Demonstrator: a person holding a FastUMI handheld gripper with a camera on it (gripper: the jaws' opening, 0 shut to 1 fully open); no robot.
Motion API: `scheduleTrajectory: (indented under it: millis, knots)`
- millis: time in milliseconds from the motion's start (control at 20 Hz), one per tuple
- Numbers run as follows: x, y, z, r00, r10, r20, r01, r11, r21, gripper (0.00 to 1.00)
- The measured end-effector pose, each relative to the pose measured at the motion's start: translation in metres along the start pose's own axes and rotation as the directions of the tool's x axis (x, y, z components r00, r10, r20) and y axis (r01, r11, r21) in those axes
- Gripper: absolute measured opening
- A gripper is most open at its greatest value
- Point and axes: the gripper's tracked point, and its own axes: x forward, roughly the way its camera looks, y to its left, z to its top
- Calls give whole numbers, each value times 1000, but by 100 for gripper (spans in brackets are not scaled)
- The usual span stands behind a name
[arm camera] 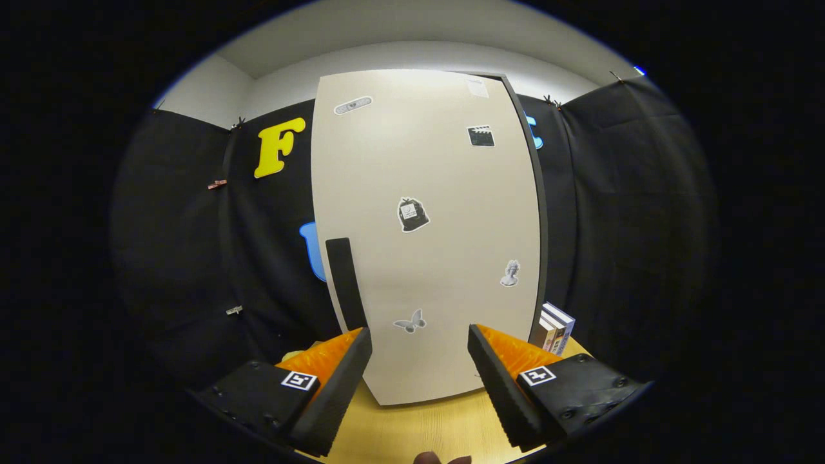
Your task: Open the shoe cabinet door, grab the shoes and put them into the shoe cabinet, then close the shoe cabinet door.
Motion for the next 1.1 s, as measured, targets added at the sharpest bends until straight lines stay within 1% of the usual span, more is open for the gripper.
scheduleTrajectory:
  millis: [1100]
  knots:
    - [-5,4,1,1000,0,3,0,1000,0,98]
